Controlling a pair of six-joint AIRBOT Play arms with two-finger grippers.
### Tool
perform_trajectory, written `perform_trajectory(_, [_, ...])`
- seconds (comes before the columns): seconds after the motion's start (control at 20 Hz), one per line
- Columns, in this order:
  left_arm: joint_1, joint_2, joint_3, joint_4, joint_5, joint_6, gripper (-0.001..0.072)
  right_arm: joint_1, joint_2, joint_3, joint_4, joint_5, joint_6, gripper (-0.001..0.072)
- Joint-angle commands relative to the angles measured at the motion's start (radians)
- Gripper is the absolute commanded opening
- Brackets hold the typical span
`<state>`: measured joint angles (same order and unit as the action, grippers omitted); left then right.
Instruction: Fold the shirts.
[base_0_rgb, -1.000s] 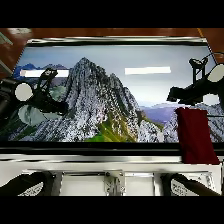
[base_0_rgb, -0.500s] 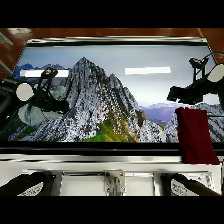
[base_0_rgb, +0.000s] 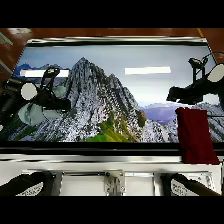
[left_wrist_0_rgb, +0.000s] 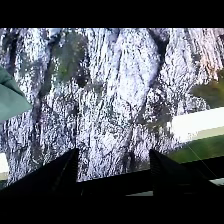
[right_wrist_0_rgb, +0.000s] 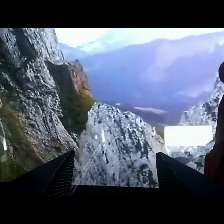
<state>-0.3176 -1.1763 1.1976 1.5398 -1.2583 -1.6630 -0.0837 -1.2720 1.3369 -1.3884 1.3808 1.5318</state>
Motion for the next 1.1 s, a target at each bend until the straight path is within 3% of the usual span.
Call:
perform_trajectory(0.0, [0.000, -0.003, 0.000, -0.002, 0.002, 0.001, 0.0528, 0.000, -0.001, 0.001, -0.005, 0.027, -0.017, 0.0640])
perform_trajectory(0.05, [0.008, -0.007, 0.000, 0.039, 0.022, -0.005, 0.0570, 0.000, -0.001, 0.001, -0.005, 0.024, -0.018, 0.0640])
perform_trajectory(0.1, [0.034, -0.016, 0.006, 0.074, 0.036, -0.066, 0.0720, 0.000, -0.001, 0.001, -0.005, 0.018, -0.017, 0.0639])
perform_trajectory(0.15, [0.095, -0.030, 0.023, 0.085, 0.044, -0.104, 0.0720, 0.000, -0.001, 0.001, -0.004, 0.010, -0.017, 0.0640])
perform_trajectory(0.35, [0.438, -0.149, 0.117, 0.068, 0.072, -0.104, 0.0720, 0.000, -0.001, 0.001, 0.003, 0.002, -0.017, 0.0640])
perform_trajectory(0.5, [0.600, -0.274, 0.134, -0.138, 0.063, -0.085, 0.0720, 0.000, -0.001, 0.001, 0.003, -0.001, -0.017, 0.0640])
perform_trajectory(0.6, [0.631, -0.348, 0.134, -0.153, 0.080, -0.048, 0.0720, 0.000, -0.001, 0.001, 0.004, -0.001, -0.017, 0.0640])
perform_trajectory(0.95, [0.633, -0.517, 0.134, -0.143, 0.239, -0.048, 0.0720, 0.000, -0.001, 0.001, 0.111, 0.002, -0.017, 0.0640])
perform_trajectory(1.0, [0.633, -0.528, 0.134, -0.144, 0.247, -0.049, 0.0638, 0.000, -0.001, 0.001, 0.122, 0.002, -0.017, 0.0640])
perform_trajectory(1.05, [0.633, -0.531, 0.134, -0.143, 0.245, -0.050, 0.0334, 0.000, -0.001, 0.001, 0.128, 0.002, -0.017, 0.0640])
